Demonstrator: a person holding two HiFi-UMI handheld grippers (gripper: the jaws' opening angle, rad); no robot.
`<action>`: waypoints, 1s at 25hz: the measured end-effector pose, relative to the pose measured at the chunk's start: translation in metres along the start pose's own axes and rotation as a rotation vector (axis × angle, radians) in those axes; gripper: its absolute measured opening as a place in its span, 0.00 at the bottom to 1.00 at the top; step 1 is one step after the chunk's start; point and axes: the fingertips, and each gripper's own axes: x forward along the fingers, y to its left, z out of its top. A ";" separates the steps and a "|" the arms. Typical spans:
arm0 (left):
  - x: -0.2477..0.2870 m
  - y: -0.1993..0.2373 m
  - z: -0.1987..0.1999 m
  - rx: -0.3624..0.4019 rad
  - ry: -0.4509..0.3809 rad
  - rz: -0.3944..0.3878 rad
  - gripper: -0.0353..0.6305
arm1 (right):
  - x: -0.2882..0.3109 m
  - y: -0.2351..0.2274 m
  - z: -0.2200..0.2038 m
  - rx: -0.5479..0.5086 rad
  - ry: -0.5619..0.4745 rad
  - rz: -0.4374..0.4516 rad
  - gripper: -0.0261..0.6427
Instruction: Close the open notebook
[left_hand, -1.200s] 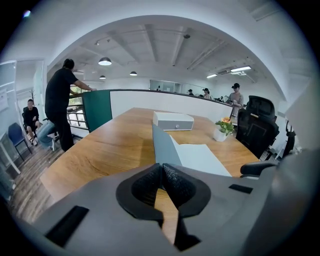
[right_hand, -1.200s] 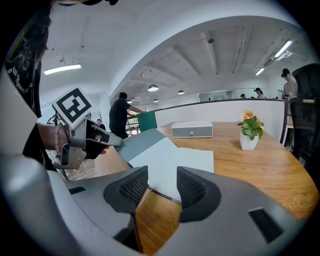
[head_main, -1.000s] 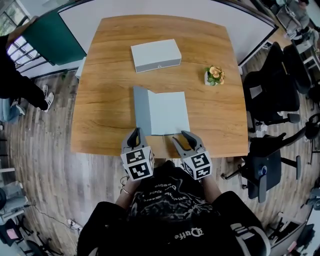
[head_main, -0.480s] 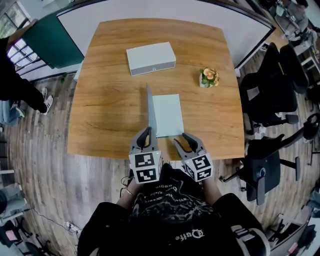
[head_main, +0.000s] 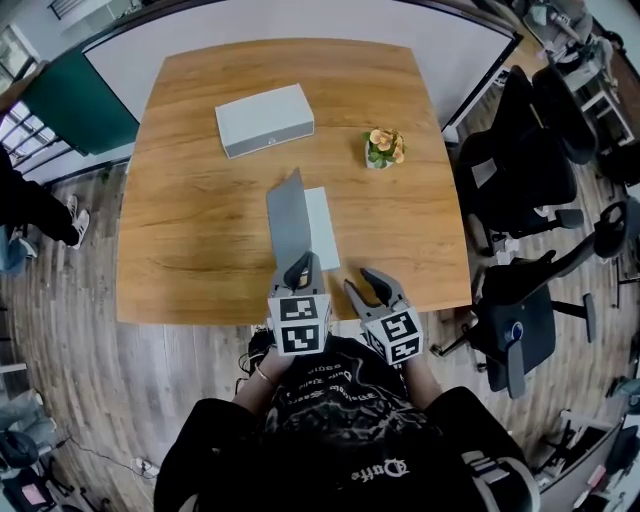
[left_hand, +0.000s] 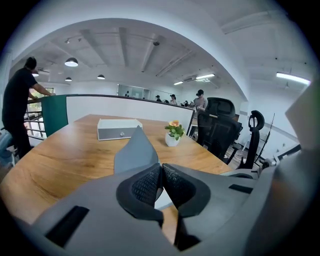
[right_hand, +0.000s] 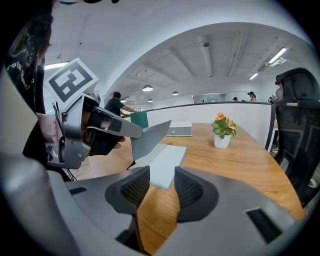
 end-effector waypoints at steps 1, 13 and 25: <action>0.005 -0.005 -0.003 0.001 0.015 -0.011 0.11 | -0.003 -0.004 -0.001 0.005 -0.001 -0.006 0.28; 0.073 -0.047 -0.053 0.092 0.238 -0.047 0.11 | -0.021 -0.036 -0.021 0.033 0.019 -0.039 0.28; 0.103 -0.054 -0.083 0.150 0.390 -0.050 0.11 | -0.024 -0.039 -0.038 0.012 0.065 -0.039 0.28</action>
